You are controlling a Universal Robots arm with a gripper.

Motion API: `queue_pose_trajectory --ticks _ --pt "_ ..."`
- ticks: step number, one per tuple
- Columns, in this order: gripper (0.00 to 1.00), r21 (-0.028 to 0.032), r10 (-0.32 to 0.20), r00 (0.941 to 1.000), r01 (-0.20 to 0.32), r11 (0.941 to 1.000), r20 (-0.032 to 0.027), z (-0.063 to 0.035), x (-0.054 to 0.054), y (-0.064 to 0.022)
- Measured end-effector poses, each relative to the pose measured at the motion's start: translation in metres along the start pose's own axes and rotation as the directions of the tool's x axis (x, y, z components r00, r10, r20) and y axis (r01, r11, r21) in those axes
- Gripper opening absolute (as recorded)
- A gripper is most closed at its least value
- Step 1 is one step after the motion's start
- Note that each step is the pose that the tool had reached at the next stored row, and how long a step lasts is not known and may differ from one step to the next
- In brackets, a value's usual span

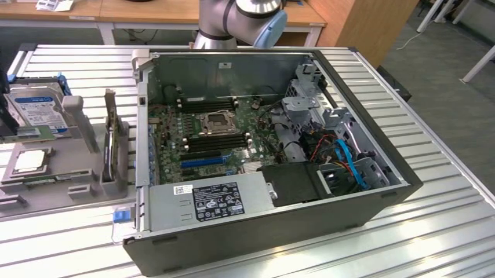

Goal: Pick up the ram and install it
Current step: 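Pick up the ram and move it above insertion slot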

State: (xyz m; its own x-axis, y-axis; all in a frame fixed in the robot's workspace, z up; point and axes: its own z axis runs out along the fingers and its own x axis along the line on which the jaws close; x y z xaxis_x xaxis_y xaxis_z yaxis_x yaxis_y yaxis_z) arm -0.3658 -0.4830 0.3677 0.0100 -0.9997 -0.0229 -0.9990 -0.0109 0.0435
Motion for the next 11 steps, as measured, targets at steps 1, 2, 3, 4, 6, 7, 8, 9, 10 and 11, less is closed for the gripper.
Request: queue_pose_trajectory --ticks 1,2,3,4,6,7,8,9,10,11 --pt "0.11 0.0000 0.000 1.0000 0.000 1.0000 -0.0001 -0.0021 0.000 0.0000" --pt "0.11 0.0000 0.000 1.0000 0.000 1.0000 -0.0001 -0.0043 0.000 0.0001" --pt "0.11 -0.0001 0.000 1.0000 0.000 1.0000 -0.0001 -0.0063 0.000 0.0002" --pt "0.11 -0.0001 0.000 1.0000 0.000 1.0000 0.0000 -0.0084 0.000 0.0002" --pt "0.11 0.0000 0.000 1.0000 0.000 1.0000 0.0000 -0.0121 0.000 0.0004" --pt "0.11 0.0000 0.000 1.0000 0.000 1.0000 0.0000 -0.0137 0.000 0.0004" --pt "0.11 0.0001 0.000 1.0000 0.000 1.0000 0.0000 -0.0154 0.000 0.0005" --pt "0.11 0.0000 0.000 1.0000 0.000 1.0000 -0.0001 -0.0170 0.000 0.0005" --pt "0.11 -0.0001 0.000 1.0000 0.000 1.0000 0.0000 -0.0185 0.000 0.0006" --pt "0.11 0.0000 0.000 1.0000 0.000 1.0000 0.0000 -0.0199 0.000 0.0006"
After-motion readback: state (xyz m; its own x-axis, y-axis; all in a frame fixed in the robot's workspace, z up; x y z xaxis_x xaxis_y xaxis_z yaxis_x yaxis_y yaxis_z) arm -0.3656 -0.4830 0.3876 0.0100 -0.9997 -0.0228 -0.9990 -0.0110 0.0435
